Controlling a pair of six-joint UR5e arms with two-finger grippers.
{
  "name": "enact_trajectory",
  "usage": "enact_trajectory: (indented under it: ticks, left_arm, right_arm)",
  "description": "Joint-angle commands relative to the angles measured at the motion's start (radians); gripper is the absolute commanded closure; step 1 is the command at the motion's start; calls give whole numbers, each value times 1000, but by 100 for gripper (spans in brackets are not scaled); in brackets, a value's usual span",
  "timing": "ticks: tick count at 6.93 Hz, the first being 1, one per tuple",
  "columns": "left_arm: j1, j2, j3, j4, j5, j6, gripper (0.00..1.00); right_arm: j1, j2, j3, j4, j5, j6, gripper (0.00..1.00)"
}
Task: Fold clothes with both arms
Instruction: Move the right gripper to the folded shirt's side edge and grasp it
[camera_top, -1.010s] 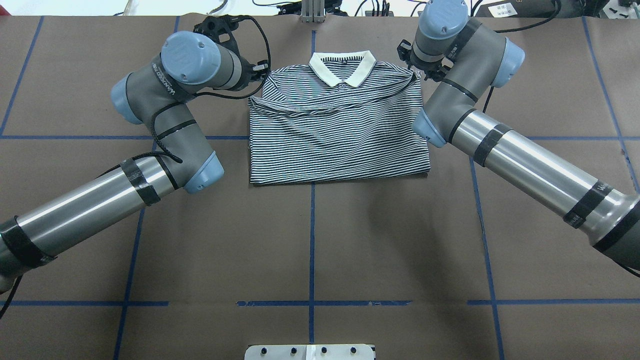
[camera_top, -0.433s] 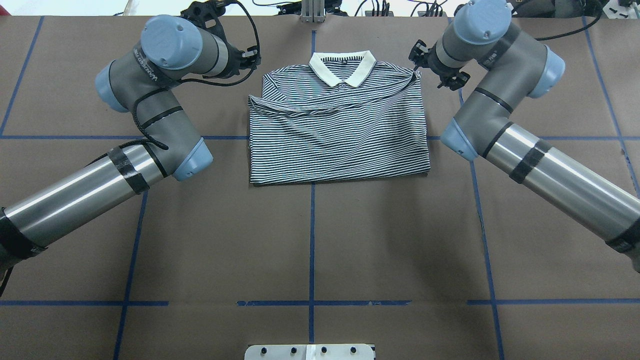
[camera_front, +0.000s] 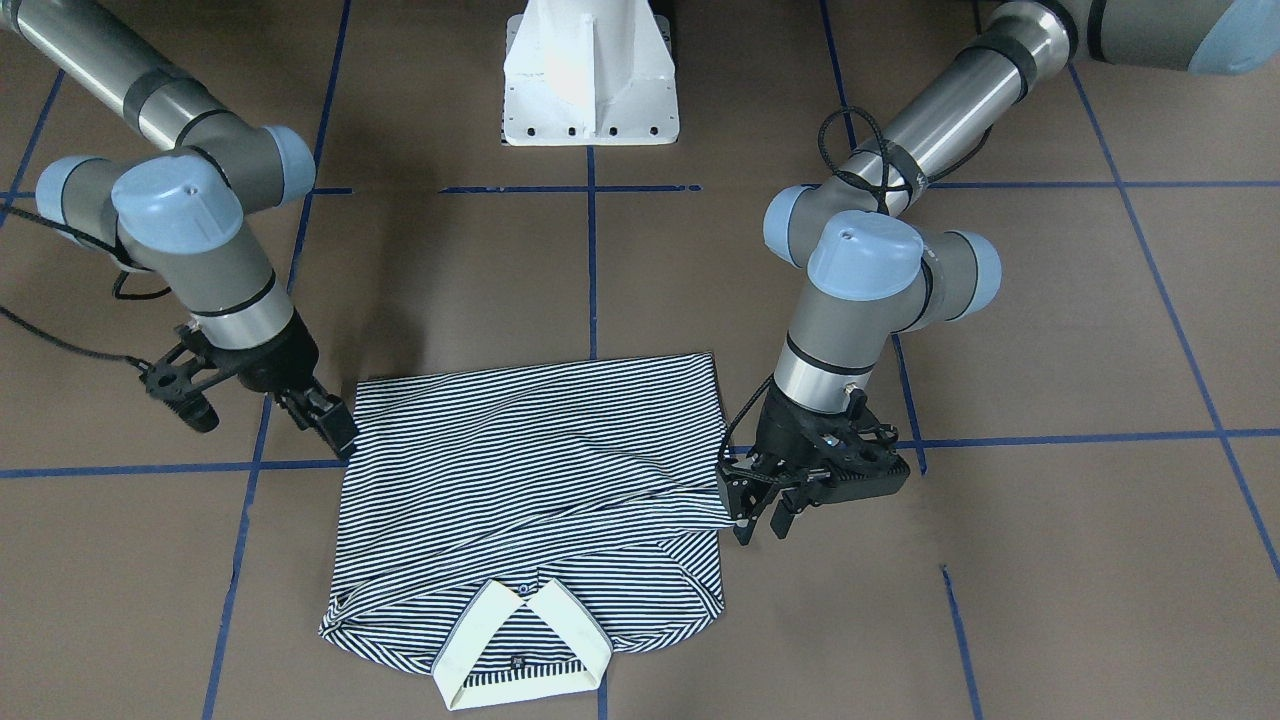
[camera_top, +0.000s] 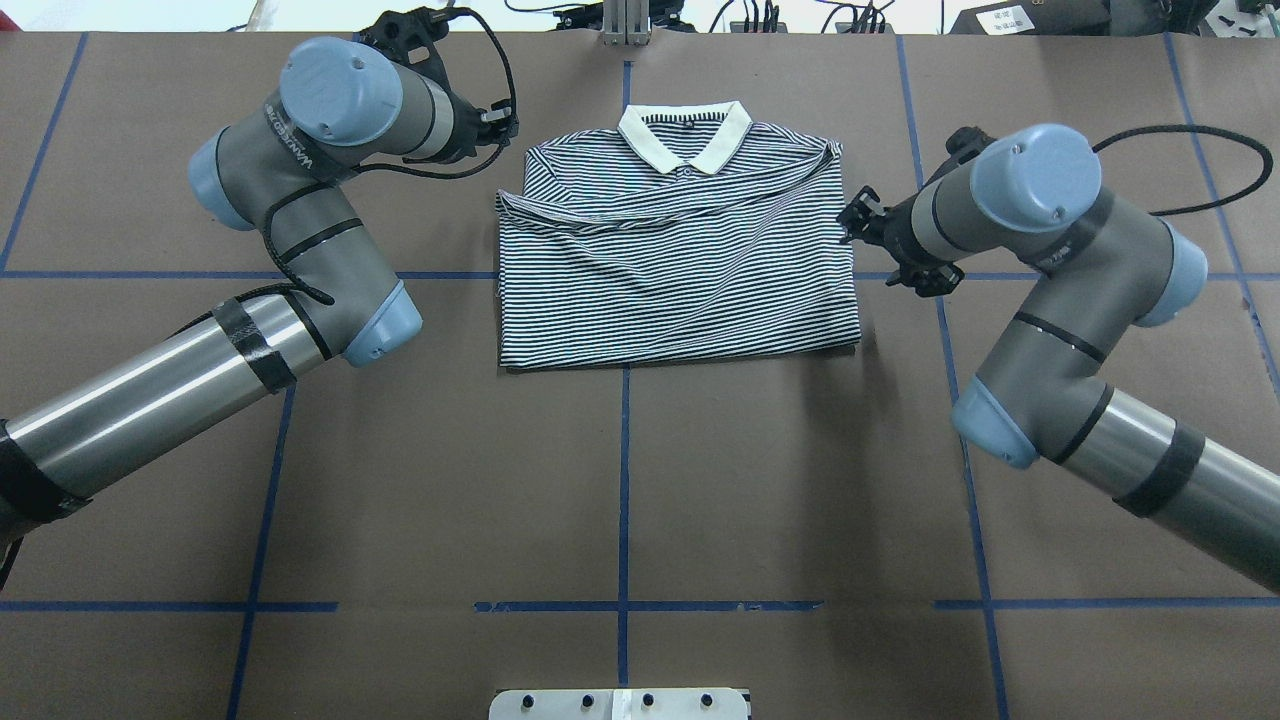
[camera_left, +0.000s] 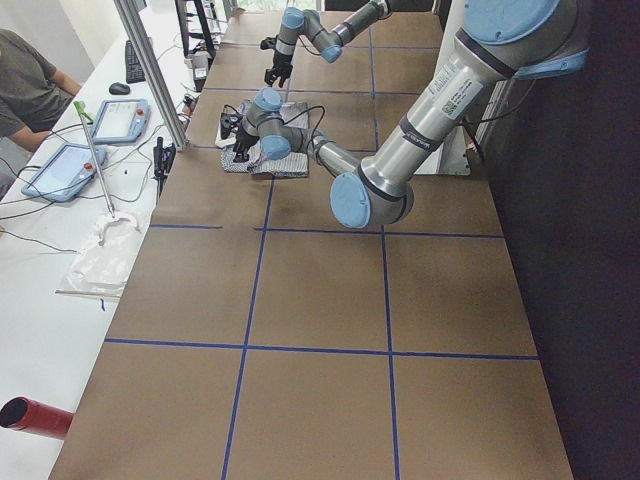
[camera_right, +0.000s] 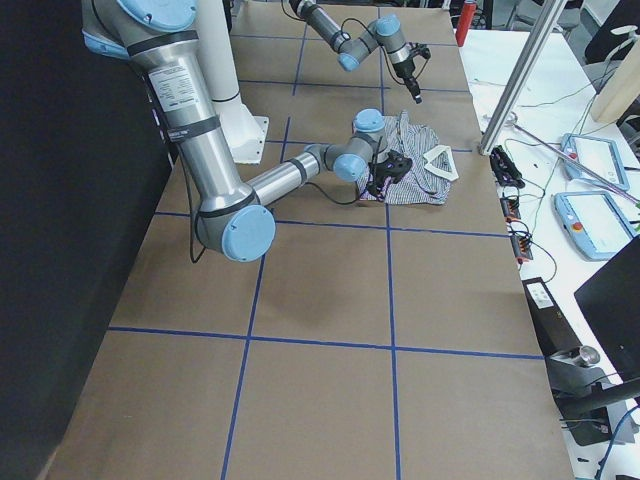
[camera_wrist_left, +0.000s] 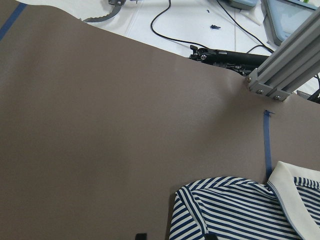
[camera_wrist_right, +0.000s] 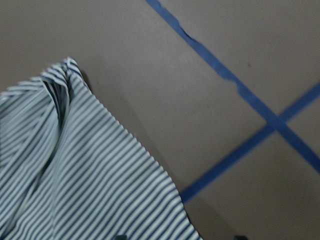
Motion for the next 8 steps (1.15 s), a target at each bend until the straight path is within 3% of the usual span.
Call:
enact_trajectory:
  ticks: [1,4,5,6,8]
  left_arm:
    - [0,0,0,-1,0,-1,51]
    - [0,0,-3,-1,0,-6,51]
    - [2,2,-3,-1,0,-6,51]
    - [2,2,-3,-1,0,-7,51]
    - [5,4,-3,-1,1,-7,51]
  right_arm:
    - [-143,-37,31,-4,-142,95,24]
    - [-137,-38,10,-4,-146,92,31]
    - [-132,-37,14,-5,-146,93,69]
    - [-126,-38,17,-5,-138,89,100]
    - [-125,-38,20,-7,-137,86,100]
